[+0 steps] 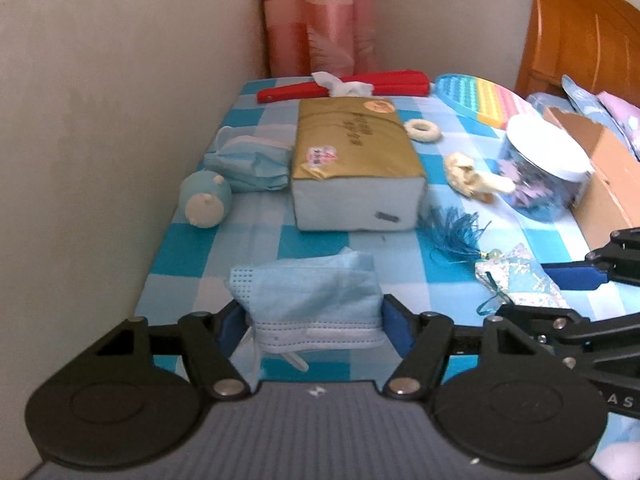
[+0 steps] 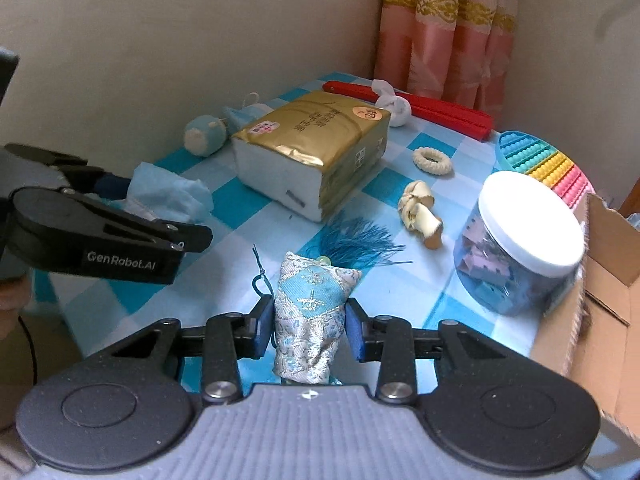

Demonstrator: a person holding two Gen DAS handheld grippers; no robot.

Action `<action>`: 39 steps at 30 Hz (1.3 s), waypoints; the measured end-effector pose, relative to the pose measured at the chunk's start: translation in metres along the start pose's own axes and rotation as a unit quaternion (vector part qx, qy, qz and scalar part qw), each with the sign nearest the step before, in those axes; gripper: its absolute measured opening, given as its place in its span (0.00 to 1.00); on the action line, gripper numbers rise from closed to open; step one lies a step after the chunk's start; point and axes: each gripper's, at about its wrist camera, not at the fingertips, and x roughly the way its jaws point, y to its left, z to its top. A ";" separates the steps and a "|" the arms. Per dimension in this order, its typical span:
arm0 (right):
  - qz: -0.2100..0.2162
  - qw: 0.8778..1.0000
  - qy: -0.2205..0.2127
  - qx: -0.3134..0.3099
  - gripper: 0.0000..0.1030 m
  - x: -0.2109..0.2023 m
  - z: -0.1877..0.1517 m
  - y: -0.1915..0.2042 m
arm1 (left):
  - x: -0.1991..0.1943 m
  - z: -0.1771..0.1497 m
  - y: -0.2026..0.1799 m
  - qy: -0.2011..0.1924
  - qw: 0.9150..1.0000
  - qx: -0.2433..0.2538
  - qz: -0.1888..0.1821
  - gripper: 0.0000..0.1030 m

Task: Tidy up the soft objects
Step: 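Grasp the floral fabric sachet with the right tool while the left tool holds the mask, then lower the sachet and mask into the cardboard box and open both tools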

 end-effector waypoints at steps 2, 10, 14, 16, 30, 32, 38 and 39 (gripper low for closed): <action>-0.002 1.000 -0.001 -0.003 0.41 -0.011 -0.006 0.002 | -0.008 -0.004 -0.003 0.003 1.000 0.006 -0.003 0.67; -0.012 1.000 -0.009 0.008 0.41 -0.049 -0.029 -0.004 | -0.030 -0.019 -0.015 0.017 0.999 0.025 -0.030 0.67; -0.015 1.000 -0.016 0.021 0.41 -0.066 -0.038 -0.016 | -0.039 -0.022 -0.025 0.024 0.998 0.034 -0.049 0.67; -0.017 0.999 -0.018 0.028 0.41 -0.074 -0.041 -0.022 | -0.045 -0.022 -0.030 0.024 0.997 0.041 -0.056 0.67; -0.085 0.993 -0.067 0.054 0.41 -0.135 -0.030 -0.082 | -0.068 -0.019 -0.070 0.010 0.992 0.084 -0.090 0.67; -0.105 0.990 -0.068 0.064 0.41 -0.138 -0.023 -0.097 | -0.068 -0.019 -0.075 0.011 0.992 0.085 -0.094 0.67; -0.145 0.982 -0.060 0.110 0.41 -0.129 -0.005 -0.150 | -0.064 -0.019 -0.089 0.017 0.989 0.098 -0.107 0.67; -0.148 0.980 -0.058 0.121 0.41 -0.124 -0.003 -0.159 | -0.062 -0.018 -0.090 0.018 0.989 0.099 -0.108 0.67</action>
